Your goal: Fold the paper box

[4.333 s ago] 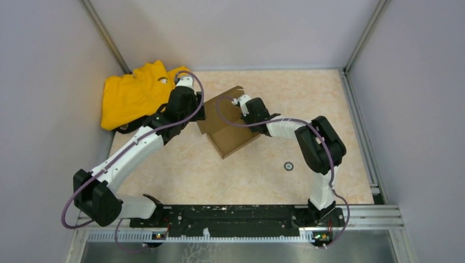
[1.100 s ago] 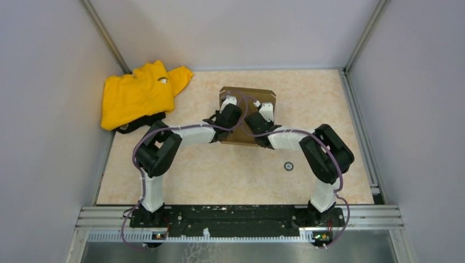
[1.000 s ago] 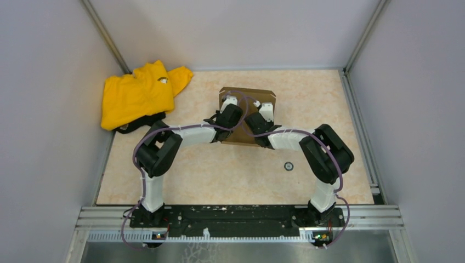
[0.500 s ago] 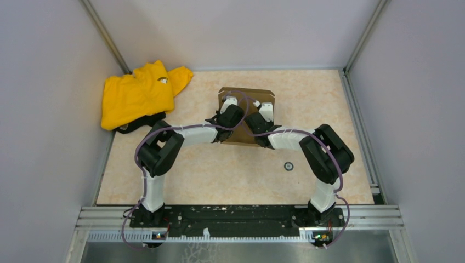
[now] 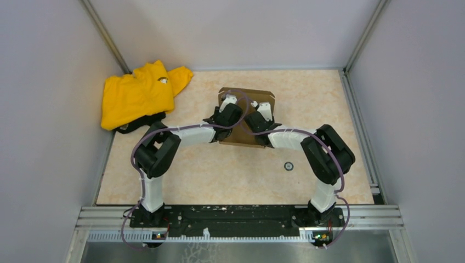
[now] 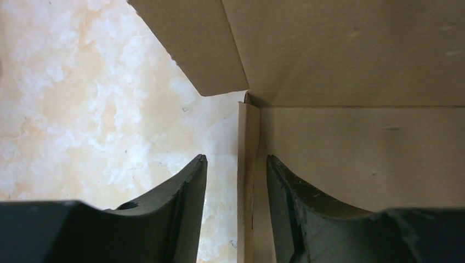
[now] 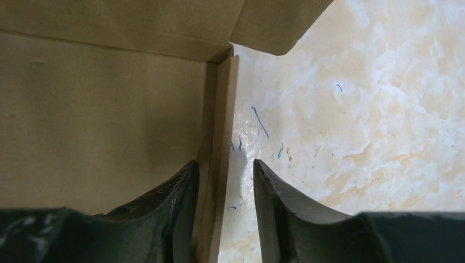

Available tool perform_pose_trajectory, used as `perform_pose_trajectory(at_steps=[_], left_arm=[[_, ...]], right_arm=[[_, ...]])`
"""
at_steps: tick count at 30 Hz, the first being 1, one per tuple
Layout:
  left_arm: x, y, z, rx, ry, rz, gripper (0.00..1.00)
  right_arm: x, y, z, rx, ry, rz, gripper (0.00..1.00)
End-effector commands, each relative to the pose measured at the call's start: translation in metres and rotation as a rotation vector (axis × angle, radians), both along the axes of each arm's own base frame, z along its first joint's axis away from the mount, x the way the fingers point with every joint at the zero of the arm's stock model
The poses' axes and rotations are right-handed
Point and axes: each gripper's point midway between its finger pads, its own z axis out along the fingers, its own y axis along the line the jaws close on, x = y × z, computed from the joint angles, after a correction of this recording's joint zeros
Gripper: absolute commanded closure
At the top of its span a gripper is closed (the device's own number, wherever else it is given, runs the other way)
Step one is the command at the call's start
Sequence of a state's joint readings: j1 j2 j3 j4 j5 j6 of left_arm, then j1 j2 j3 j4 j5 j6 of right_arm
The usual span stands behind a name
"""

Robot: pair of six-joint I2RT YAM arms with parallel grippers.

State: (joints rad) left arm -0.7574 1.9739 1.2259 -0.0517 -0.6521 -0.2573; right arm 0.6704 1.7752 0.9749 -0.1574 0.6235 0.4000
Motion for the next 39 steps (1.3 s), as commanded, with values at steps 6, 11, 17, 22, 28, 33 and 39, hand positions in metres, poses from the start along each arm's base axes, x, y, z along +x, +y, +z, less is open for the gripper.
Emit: perform_pose_trajectory(at_steps=[6, 11, 17, 22, 28, 33, 39], left_arm=[[-0.005, -0.019, 0.053, -0.101, -0.069, -0.096, 0.38], [-0.012, -0.018, 0.082, -0.156, -0.102, -0.114, 0.36], [-0.036, 0.002, 0.116, -0.218, -0.113, -0.086, 0.31], [-0.061, 0.019, 0.126, -0.284, -0.078, -0.062, 0.05], [-0.091, 0.03, 0.118, -0.34, -0.002, -0.06, 0.01], [-0.113, 0.042, 0.102, -0.352, 0.061, -0.048, 0.01], [-0.127, 0.05, 0.099, -0.383, 0.065, -0.05, 0.01]], right_arm=[[0.021, 0.038, 0.081, 0.135, -0.15, 0.125, 0.45], [0.013, 0.034, 0.113, 0.17, -0.204, 0.148, 0.4], [-0.025, -0.009, 0.141, 0.2, -0.243, 0.066, 0.28], [-0.069, -0.048, 0.12, 0.29, -0.157, -0.019, 0.21], [-0.109, -0.07, 0.068, 0.279, -0.007, -0.113, 0.24], [-0.122, -0.079, 0.046, 0.307, 0.038, -0.194, 0.31], [-0.132, -0.082, 0.02, 0.337, 0.097, -0.221, 0.37]])
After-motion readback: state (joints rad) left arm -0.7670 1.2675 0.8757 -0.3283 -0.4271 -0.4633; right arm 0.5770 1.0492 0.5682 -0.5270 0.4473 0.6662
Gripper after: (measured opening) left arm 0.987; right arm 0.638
